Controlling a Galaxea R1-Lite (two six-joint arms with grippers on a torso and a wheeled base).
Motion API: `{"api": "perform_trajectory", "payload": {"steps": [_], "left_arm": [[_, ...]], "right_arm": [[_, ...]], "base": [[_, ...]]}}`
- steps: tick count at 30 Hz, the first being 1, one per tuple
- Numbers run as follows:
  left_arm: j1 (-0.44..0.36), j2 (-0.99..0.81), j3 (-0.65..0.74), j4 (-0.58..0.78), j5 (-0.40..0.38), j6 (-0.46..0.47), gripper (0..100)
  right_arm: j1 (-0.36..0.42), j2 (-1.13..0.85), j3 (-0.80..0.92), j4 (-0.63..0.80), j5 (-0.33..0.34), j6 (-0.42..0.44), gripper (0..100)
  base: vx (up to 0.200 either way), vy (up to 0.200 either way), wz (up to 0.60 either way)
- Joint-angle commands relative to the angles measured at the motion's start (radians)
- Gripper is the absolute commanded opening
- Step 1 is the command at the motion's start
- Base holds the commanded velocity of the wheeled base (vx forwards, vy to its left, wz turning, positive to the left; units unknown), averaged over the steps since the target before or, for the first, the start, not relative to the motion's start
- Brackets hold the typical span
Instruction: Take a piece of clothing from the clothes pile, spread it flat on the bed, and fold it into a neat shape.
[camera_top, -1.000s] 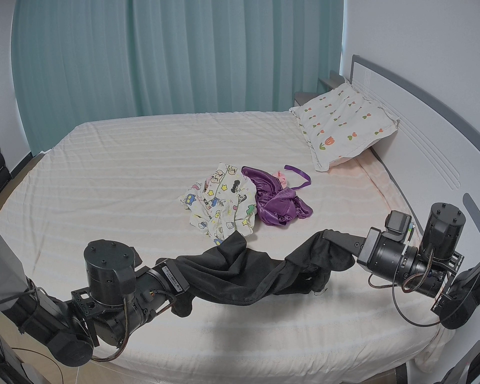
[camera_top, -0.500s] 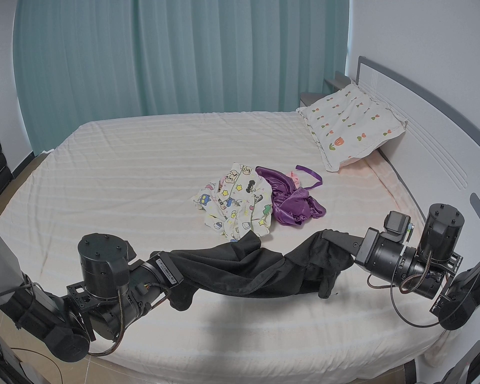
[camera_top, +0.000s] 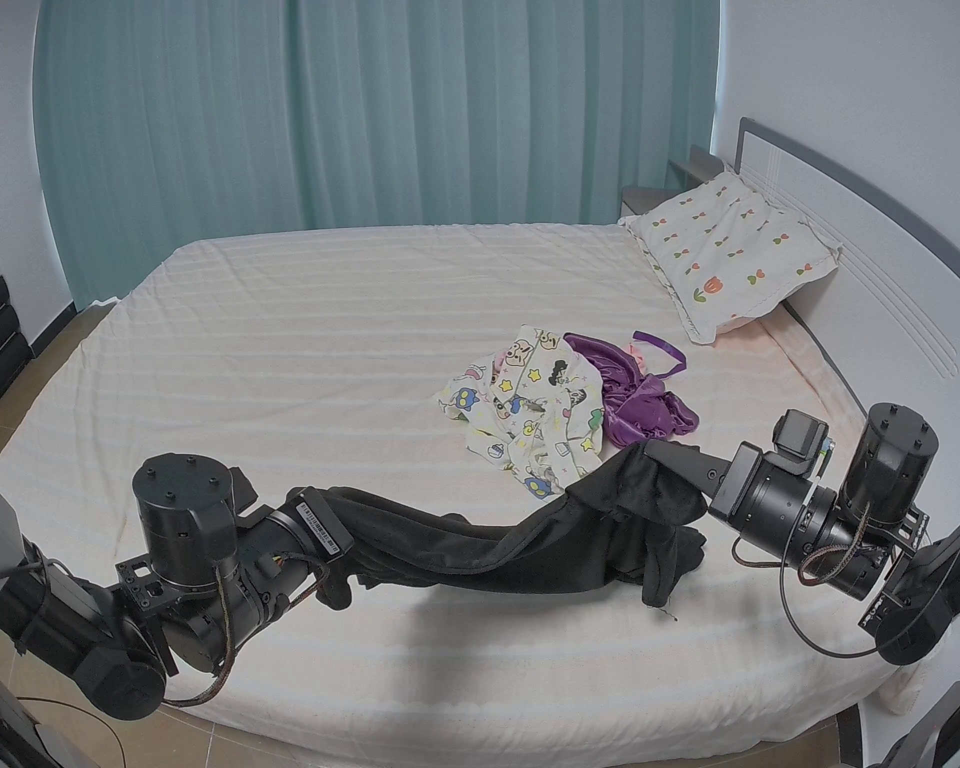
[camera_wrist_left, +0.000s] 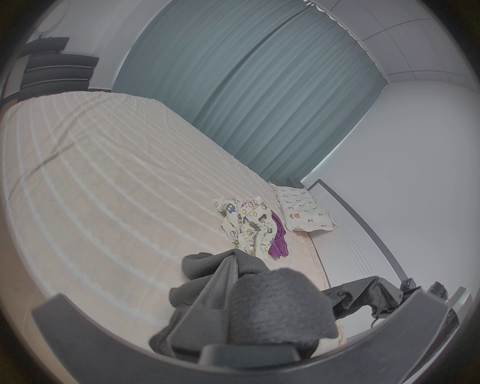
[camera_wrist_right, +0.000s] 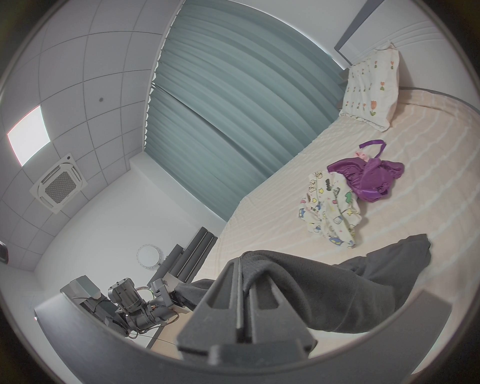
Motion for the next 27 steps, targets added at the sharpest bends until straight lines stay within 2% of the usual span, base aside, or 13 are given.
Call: {"api": "perform_trajectory", "payload": {"steps": [1,27], "left_arm": [[0.004,-0.006,0.001,0.0,0.0,0.007,0],[0.006,0.002,0.004,-0.004,0.0,0.01,0]], "right_arm": [[0.005,-0.001,0.005,-0.008,-0.001,-0.004,0],[0.019,0.002,0.003,-0.011,-0.002,-0.002,0]], "base": [[0.0,0.2,0.0],[0.0,0.2,0.0]]}}
